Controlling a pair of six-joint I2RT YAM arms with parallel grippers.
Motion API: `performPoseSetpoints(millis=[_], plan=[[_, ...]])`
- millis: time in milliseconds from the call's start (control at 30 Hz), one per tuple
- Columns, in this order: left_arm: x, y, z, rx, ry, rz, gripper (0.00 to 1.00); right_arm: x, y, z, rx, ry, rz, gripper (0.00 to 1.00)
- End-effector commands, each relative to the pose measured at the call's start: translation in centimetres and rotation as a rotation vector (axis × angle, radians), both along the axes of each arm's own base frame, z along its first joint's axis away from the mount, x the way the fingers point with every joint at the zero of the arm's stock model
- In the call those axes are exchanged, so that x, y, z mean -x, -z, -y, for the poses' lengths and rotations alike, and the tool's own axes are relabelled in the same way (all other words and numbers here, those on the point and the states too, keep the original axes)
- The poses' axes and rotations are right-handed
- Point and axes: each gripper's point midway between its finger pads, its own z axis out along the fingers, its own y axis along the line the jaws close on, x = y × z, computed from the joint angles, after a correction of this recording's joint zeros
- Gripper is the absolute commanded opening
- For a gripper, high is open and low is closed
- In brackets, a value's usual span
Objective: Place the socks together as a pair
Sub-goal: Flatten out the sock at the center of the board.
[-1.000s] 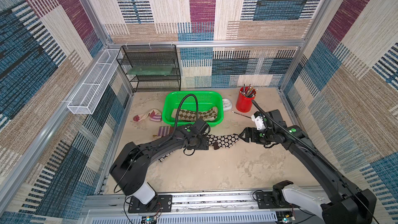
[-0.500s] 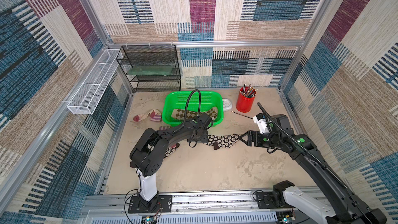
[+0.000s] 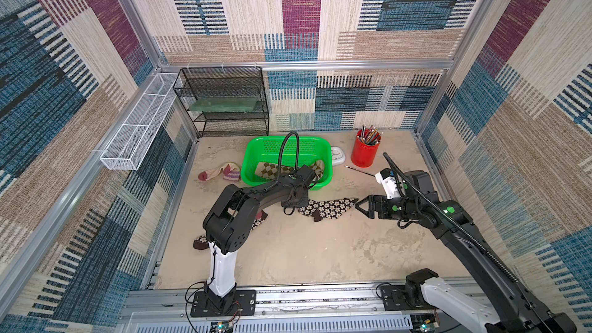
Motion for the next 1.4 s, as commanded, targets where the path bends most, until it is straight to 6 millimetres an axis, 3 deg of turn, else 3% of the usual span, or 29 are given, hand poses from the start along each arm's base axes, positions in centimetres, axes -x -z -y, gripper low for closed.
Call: performPoseSetpoints(millis=[0,267,533,700,900,1033,1367], plan=[[1.9,-2.4,-0.3,0.027,0.009,-0.017,0.09,-0.5,-0.2,0.2,0.009,0.002,0.041,0.90],[5.3,-12.0,1.6,0.256,0.010,0.041,0.08,-1.1,0.5,0.4,-0.017,0.016,0.057,0.91],[8.6,-21.3,5.9,0.519,0.011,0.119,0.07,-2.0,1.6,1.8,-0.010,0.051,0.038,0.92],[10.5,-25.5,8.3,0.605,0.019,0.176,0.07,-2.7,0.8,3.0,-0.027,0.070,0.045,0.93],[12.8,-28.9,10.5,0.707,0.014,0.209,0.06,-2.7,0.3,3.8,-0.023,0.075,0.067,0.94],[14.5,-30.0,12.0,0.755,0.002,0.222,0.05,-2.8,-0.2,3.7,-0.044,0.083,0.078,0.94],[17.6,-29.7,13.8,0.837,-0.083,0.221,0.02,-3.0,-0.5,4.2,-0.030,0.104,0.086,0.94]])
